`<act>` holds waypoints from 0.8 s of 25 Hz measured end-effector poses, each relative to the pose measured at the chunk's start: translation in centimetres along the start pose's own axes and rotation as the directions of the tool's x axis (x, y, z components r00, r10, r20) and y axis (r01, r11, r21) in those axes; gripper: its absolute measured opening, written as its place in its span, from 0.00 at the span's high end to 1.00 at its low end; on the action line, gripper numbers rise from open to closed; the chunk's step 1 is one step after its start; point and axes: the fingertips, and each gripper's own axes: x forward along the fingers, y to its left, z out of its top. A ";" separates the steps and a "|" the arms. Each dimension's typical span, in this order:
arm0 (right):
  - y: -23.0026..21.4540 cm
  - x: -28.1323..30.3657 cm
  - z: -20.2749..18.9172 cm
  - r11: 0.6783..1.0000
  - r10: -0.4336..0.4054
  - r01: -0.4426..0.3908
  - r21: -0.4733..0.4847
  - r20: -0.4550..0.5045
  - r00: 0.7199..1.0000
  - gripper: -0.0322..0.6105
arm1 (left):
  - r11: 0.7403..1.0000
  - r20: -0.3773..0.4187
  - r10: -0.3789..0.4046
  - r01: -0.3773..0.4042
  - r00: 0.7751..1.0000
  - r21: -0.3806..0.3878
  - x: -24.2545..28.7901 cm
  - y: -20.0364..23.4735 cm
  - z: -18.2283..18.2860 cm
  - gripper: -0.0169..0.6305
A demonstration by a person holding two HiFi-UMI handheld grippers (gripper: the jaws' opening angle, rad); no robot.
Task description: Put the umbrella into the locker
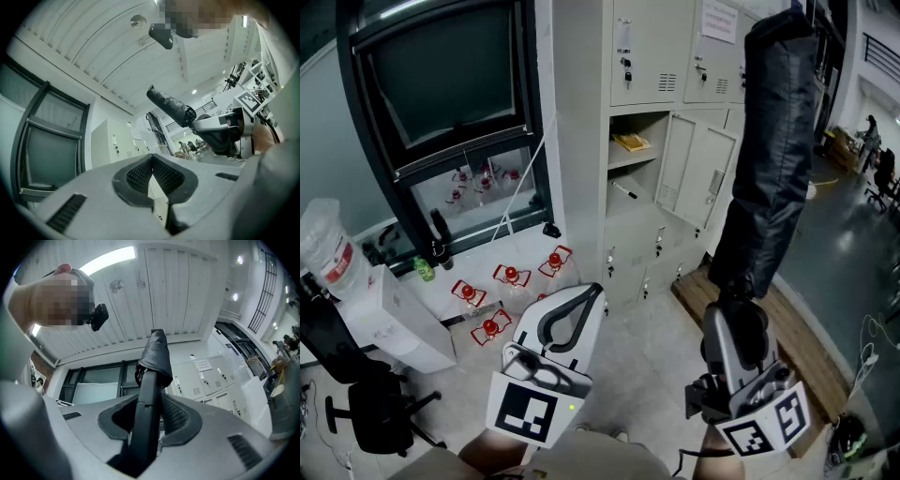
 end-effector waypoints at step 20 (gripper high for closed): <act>-1.8 -2.1 0.3 1.000 0.017 -0.016 0.020 -0.032 0.999 0.74 | 0.998 -0.016 -0.048 0.048 0.999 0.033 1.5 -3.3 -0.2 0.96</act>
